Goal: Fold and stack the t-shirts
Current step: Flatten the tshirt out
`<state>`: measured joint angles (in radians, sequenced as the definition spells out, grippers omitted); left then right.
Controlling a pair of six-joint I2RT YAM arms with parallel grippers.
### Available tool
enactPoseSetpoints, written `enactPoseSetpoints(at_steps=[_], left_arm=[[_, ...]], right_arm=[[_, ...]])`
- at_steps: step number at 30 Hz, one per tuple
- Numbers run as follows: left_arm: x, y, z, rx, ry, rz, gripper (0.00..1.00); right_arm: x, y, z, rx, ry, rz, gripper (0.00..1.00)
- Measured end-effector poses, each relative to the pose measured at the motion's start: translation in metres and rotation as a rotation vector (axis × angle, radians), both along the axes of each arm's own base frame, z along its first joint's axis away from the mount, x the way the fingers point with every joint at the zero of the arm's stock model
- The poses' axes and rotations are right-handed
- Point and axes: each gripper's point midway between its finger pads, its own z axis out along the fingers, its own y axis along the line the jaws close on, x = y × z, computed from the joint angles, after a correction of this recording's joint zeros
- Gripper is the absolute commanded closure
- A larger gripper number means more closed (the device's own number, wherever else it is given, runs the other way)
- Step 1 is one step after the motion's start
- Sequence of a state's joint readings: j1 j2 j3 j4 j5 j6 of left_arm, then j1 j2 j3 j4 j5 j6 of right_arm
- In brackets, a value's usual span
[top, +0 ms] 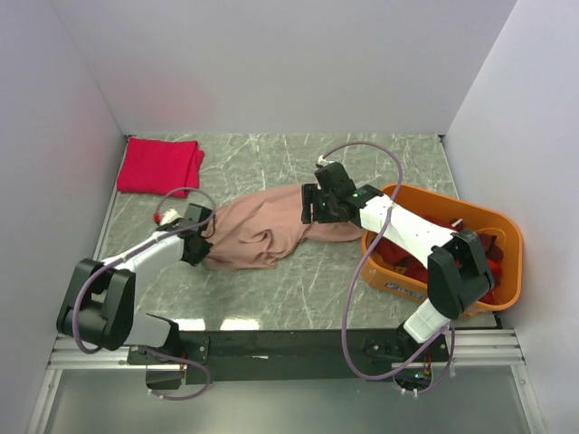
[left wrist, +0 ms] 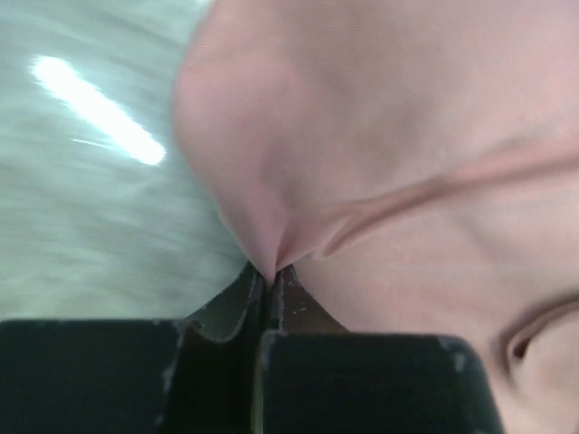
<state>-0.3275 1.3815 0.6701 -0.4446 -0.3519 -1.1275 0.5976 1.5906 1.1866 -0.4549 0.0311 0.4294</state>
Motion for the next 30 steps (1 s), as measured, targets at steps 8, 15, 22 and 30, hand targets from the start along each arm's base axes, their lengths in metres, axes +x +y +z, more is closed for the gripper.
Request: enactPoseSetpoints(at_steps=[8,15,22,30], left_arm=[[-0.023,0.086,0.041,0.119,-0.045,0.274,0.99],[-0.025,0.089,0.051,0.117,-0.049,0.284,0.99],[-0.025,0.086,0.048,0.107,-0.029,0.27,0.99],[-0.025,0.083,0.05,0.095,-0.035,0.252,0.99]], right_arm=[[-0.001,-0.001,-0.001,-0.011,-0.001,0.002,0.28],[-0.008,0.002,-0.023,-0.064,0.044,0.037,0.28],[-0.014,-0.007,-0.054,-0.163,0.099,0.027,0.28],[-0.013,-0.017,-0.092,-0.261,0.15,0.044,0.78]])
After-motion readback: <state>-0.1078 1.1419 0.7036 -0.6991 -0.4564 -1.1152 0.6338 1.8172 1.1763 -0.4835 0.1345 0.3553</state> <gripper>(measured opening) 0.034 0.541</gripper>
